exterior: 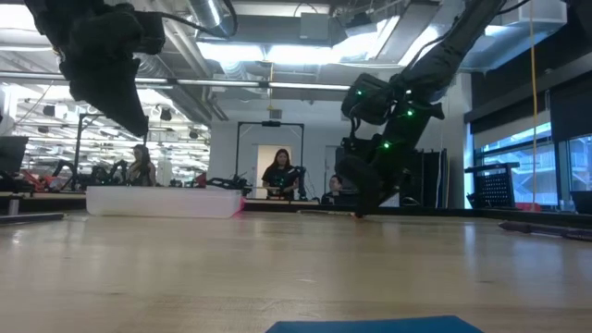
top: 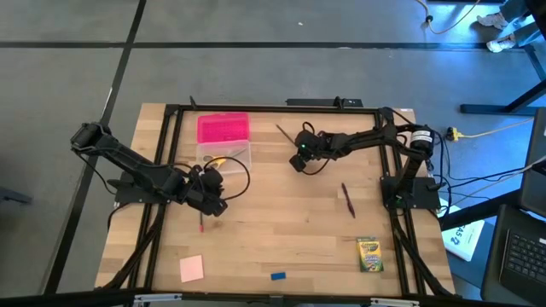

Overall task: Pack school essentials
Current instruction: Put the top black pencil into the pink supply box

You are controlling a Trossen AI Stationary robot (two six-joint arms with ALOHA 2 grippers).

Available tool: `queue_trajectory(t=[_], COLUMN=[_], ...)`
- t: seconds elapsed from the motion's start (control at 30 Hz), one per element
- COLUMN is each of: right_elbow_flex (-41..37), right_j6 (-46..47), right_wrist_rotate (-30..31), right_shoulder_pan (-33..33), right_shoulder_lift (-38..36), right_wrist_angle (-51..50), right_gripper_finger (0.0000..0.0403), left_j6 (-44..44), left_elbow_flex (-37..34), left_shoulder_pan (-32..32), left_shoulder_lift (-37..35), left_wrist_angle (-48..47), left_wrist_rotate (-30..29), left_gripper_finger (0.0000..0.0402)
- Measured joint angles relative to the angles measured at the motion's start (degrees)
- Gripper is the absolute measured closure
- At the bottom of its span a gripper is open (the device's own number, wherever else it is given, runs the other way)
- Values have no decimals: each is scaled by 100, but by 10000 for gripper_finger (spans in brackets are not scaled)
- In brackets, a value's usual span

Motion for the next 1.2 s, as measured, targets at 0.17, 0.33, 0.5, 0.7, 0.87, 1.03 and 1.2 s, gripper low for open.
queue_trajectory(t=[0.17,0.33,0.5,0.7,0.87,1.03,1.2], right_elbow_flex=[330,657,1040,1539,1729,1740,1738], right_j6=[-256,-509,-837,-1414,-1908,-2036,-2231], right_wrist_rotate=[2,-6,-12,-393,-476,-919,-965], right_shoulder_pan=[40,138,353,624,737,737,737], right_shoulder_lift=[-13,-24,-24,-33,-37,57,386], right_wrist_angle=[-177,-217,-290,-269,-66,544,929], right_gripper_finger=[362,362,362,362,362,362,362], left_j6=[-603,-1249,-1756,-1943,-2236,-2553,-2831], left_elbow_flex=[0,0,0,0,0,0,184], left_shoulder_pan=[0,-1,-2,-68,-289,-607,-946], left_shoulder_lift=[0,0,0,0,0,-30,-147], left_wrist_angle=[-425,-888,-1316,-1535,-1691,-1726,-1767], left_wrist_rotate=[-2,29,51,54,45,50,47], left_gripper_finger=[347,347,347,347,347,347,347])
